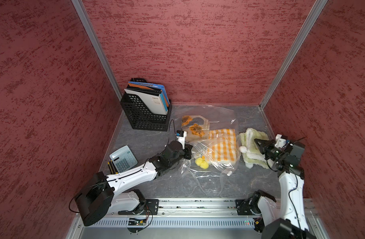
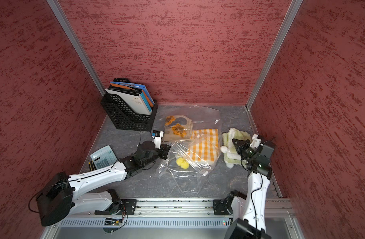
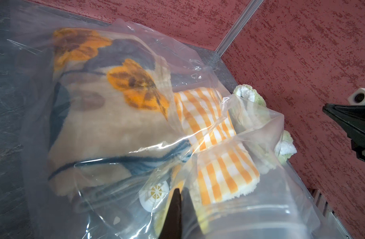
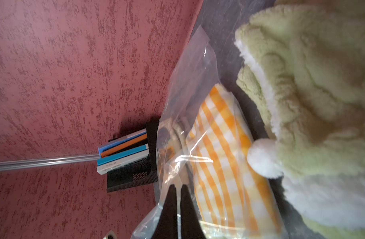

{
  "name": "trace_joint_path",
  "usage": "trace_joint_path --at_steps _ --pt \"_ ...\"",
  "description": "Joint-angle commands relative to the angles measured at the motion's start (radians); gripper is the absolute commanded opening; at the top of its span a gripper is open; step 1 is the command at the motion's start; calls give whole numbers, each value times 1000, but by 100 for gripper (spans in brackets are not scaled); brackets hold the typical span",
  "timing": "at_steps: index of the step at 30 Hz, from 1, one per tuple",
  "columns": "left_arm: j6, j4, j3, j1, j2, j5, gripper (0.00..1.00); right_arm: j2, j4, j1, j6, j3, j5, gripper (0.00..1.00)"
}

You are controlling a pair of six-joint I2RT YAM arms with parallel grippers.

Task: Take the blanket out of the vacuum bag
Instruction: Place the blanket at the center of the board.

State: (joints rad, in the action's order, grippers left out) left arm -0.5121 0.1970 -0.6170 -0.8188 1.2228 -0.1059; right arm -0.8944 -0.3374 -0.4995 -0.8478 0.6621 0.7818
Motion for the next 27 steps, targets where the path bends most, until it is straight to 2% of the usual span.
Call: trace_joint_path --at_steps 1,5,9,11,15,18,24,27 --pt "-18 0 7 22 8 5 0 -151 219 12 7 22 -113 0" --pt "-11 19 8 36 18 42 0 -427 405 18 -11 71 -145 0" --pt "-5 27 2 49 35 63 0 -715 458 33 31 172 -180 0" --pt "-6 31 0 55 48 72 0 -796 495 41 24 175 -183 0" --pt "-11 37 -11 71 73 89 0 -846 471 102 62 149 -226 0" --pt "-7 44 -23 84 88 98 0 -885 439 108 93 159 -205 1" --pt "3 50 -53 99 128 117 0 -989 311 105 194 331 -217 9" --pt "4 61 -52 104 132 109 0 -1039 250 106 228 416 -226 10"
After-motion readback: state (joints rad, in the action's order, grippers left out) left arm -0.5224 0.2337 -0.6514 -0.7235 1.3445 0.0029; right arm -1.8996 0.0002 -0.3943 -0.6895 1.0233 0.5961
